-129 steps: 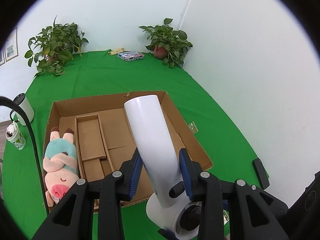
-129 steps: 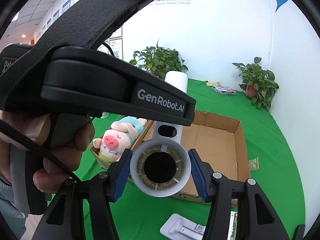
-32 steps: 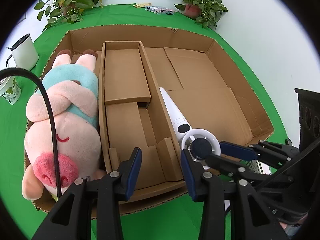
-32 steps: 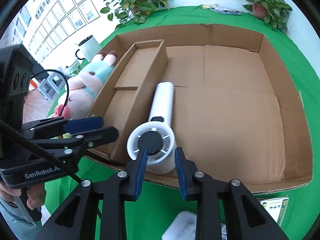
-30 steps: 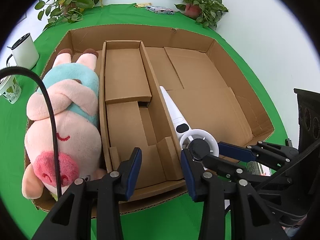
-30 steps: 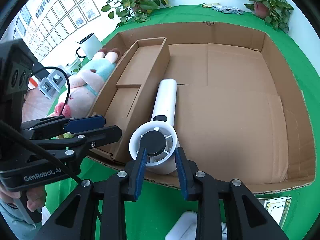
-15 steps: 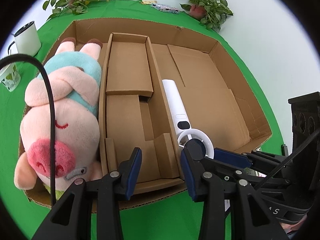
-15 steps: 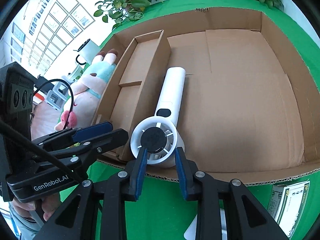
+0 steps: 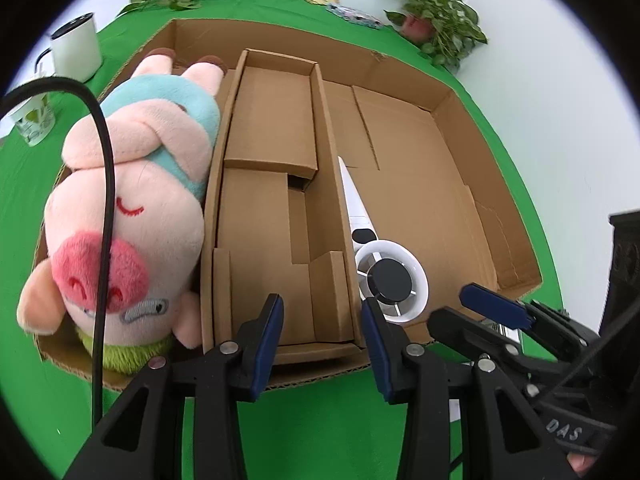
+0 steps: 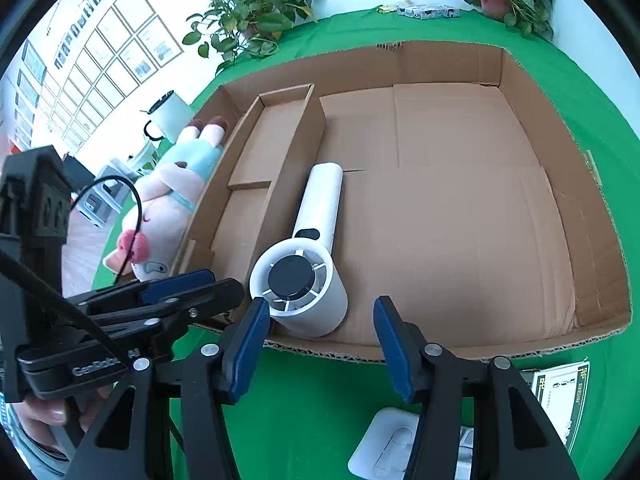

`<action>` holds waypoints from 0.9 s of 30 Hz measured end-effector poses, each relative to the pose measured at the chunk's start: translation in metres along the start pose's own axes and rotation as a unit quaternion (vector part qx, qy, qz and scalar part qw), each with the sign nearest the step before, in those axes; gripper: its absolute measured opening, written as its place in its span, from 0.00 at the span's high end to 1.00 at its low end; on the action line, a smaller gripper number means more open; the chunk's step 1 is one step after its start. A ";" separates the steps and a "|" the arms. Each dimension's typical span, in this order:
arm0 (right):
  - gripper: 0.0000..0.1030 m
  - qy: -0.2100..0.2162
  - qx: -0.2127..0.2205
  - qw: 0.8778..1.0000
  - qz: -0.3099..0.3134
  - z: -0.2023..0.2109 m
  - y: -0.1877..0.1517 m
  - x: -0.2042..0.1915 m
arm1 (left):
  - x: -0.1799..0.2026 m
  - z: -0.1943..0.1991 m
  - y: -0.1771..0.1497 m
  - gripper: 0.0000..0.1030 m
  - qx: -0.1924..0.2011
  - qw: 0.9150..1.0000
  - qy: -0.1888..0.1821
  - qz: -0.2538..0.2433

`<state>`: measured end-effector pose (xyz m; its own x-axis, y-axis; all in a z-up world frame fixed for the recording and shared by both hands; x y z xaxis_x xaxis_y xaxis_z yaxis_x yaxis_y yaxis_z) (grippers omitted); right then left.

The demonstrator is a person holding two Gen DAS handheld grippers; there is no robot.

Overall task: Organize objects
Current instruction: 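Lower the fan into the box beside the narrow tray and open the right gripper, then move the right tool to the white phone stand on the table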

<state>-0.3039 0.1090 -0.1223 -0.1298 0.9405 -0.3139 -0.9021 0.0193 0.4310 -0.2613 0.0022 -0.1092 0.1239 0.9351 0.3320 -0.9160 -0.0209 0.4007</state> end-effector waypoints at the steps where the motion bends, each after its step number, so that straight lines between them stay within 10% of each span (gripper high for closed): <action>1: 0.48 -0.001 0.002 1.000 0.004 0.002 0.000 0.000 | 0.000 0.000 0.000 0.62 0.001 1.000 0.003 0.007; 9: 0.45 0.001 0.025 0.999 0.031 0.023 -0.005 -0.002 | -0.003 -0.001 0.001 0.62 0.001 0.999 0.009 0.045; 18: 0.19 -0.057 0.103 0.991 0.067 0.055 -0.022 0.002 | 0.015 0.033 -0.001 0.61 0.079 0.993 0.079 -0.032; 22: 0.13 -0.088 0.168 0.976 0.106 0.082 -0.044 0.001 | 0.031 0.073 -0.012 0.26 0.169 0.975 0.118 -0.086; 27: 0.09 -0.059 0.153 0.982 0.098 0.087 -0.101 0.022 | 0.034 0.096 -0.044 0.21 0.224 0.960 0.130 -0.111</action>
<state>-0.1804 0.1572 -0.0995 -0.2238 0.9687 -0.1077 -0.6970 -0.0818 0.7124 -0.1806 0.0005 -0.0336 0.1443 0.9895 -0.0043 -0.6149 0.0930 0.7831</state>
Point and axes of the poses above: each gripper's, at about its wrist camera, not at the fingertips, and z roughly against the way its jaws point, x to its right, y to its top, the point moved 7 cm from there along -z, roughly the way its jaws point, and after that the axes turned 3 degrees about -z, right-handed, at the moved point
